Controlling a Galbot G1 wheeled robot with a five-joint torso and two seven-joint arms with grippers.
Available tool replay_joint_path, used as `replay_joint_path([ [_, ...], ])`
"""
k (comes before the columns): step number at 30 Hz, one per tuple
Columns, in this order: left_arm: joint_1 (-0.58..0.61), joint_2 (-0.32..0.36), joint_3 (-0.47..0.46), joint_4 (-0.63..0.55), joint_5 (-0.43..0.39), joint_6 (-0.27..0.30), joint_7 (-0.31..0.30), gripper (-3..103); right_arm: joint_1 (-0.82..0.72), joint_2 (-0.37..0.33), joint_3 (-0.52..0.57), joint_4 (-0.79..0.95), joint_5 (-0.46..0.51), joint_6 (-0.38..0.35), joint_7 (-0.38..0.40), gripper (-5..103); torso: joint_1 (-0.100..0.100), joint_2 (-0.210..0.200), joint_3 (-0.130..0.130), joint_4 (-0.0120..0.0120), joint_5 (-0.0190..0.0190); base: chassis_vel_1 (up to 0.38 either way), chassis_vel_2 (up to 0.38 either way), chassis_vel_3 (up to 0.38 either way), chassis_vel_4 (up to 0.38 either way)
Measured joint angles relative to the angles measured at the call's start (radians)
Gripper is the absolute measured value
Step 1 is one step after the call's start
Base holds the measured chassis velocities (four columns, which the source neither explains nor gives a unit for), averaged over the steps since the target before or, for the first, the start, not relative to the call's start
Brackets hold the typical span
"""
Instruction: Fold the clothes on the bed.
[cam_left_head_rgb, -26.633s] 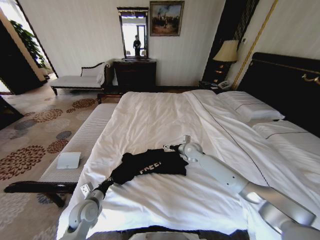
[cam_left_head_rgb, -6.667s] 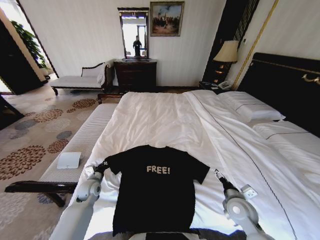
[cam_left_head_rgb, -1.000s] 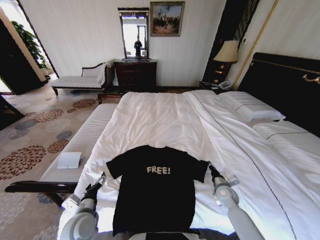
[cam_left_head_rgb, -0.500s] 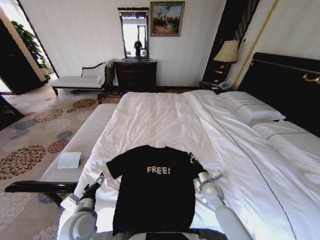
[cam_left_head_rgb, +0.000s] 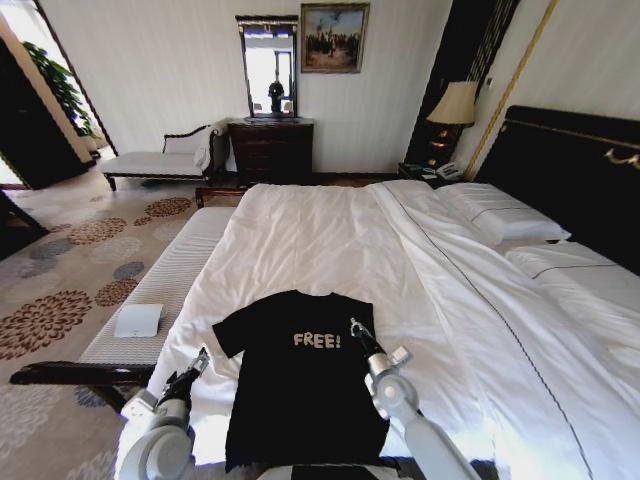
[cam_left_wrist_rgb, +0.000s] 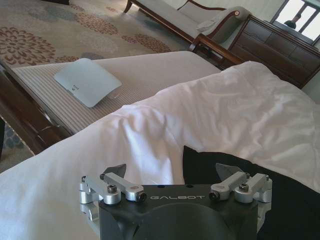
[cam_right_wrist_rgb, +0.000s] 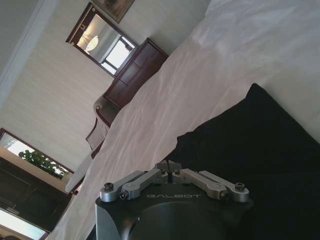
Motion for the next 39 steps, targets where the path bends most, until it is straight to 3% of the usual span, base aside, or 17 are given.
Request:
replay_joint_path([
  [9,0.006,-0.007,-0.004,0.009,0.000,-0.002,-0.005,100,0.001,0.019,-0.021,-0.019,-0.038,0.010,-0.005,-1,0.000,0.000,0.000,0.0001,0.0000,0.000,0.000,0.000,0.000],
  [10,0.002,-0.010,-0.004,0.016,-0.001,-0.003,-0.005,100,-0.005,0.020,-0.019,-0.009,-0.040,0.012,-0.009,4,0.000,0.000,0.000,0.0000,0.0001,0.000,0.000,0.000,0.000],
  [12,-0.003,-0.011,-0.005,0.021,-0.003,-0.003,-0.005,100,-0.014,0.019,-0.012,0.012,-0.038,0.014,-0.011,4,0.000,0.000,0.000,0.0001,0.0003,0.000,0.000,0.000,0.000],
  [15,-0.028,-0.008,-0.020,0.022,-0.065,-0.013,-0.007,100,-0.050,0.005,0.045,0.149,0.014,0.017,-0.012,20,0.000,0.000,0.000,-0.0001,-0.0003,0.000,0.000,0.000,0.000],
  [16,-0.028,-0.008,-0.020,0.022,-0.065,-0.013,-0.007,100,-0.050,0.005,0.045,0.149,0.014,0.017,-0.012,20,0.000,0.000,0.000,-0.0001,-0.0003,0.000,0.000,0.000,0.000],
  [20,-0.088,0.010,-0.064,0.003,-0.209,-0.022,-0.017,100,-0.041,-0.018,0.135,0.240,0.123,0.038,0.033,37,0.000,0.000,0.000,0.0000,-0.0001,0.000,0.000,0.000,0.000],
  [21,-0.088,0.010,-0.064,0.003,-0.209,-0.022,-0.017,100,-0.041,-0.018,0.135,0.240,0.123,0.038,0.033,37,0.000,0.000,0.000,0.0000,-0.0001,0.000,0.000,0.000,0.000],
  [24,-0.126,0.036,-0.064,0.040,-0.245,0.003,-0.014,100,-0.045,-0.034,0.195,0.251,0.146,0.041,0.073,52,0.000,0.000,0.000,0.0000,0.0002,0.000,0.000,0.000,0.000],
  [26,-0.132,0.040,-0.061,0.053,-0.245,0.010,-0.011,100,-0.048,-0.034,0.204,0.253,0.148,0.041,0.083,52,0.000,0.000,0.000,-0.0001,0.0001,0.000,0.000,0.000,0.000],
  [27,-0.145,0.046,-0.050,0.081,-0.245,0.023,0.001,100,-0.055,-0.033,0.221,0.258,0.152,0.042,0.106,63,0.000,0.000,0.000,-0.0001,0.0001,0.000,0.000,0.000,0.000],
  [28,-0.156,0.048,-0.044,0.102,-0.250,0.033,0.011,100,-0.060,-0.033,0.231,0.261,0.153,0.042,0.123,63,0.000,0.000,0.000,-0.0001,0.0001,0.000,0.000,0.000,0.000],
  [30,-0.179,0.050,-0.036,0.143,-0.268,0.046,0.027,100,-0.071,-0.032,0.241,0.264,0.152,0.043,0.150,74,0.000,0.000,0.000,-0.0001,0.0000,0.000,0.000,0.000,0.000],
  [32,-0.191,0.050,-0.033,0.162,-0.278,0.050,0.032,100,-0.076,-0.032,0.243,0.264,0.149,0.043,0.159,74,0.000,0.000,0.000,0.0000,0.0001,0.000,0.000,0.000,0.000],
  [34,-0.232,0.047,-0.028,0.219,-0.323,0.058,0.038,100,-0.084,-0.034,0.248,0.263,0.142,0.043,0.173,90,0.000,0.000,0.000,-0.0001,0.0000,0.000,0.000,0.000,0.000],
  [39,-0.293,0.033,-0.027,0.298,-0.348,0.061,0.038,100,-0.084,-0.029,0.252,0.256,0.129,0.040,0.175,100,0.000,0.000,0.000,0.0000,0.0001,0.000,0.000,0.000,0.000],
])
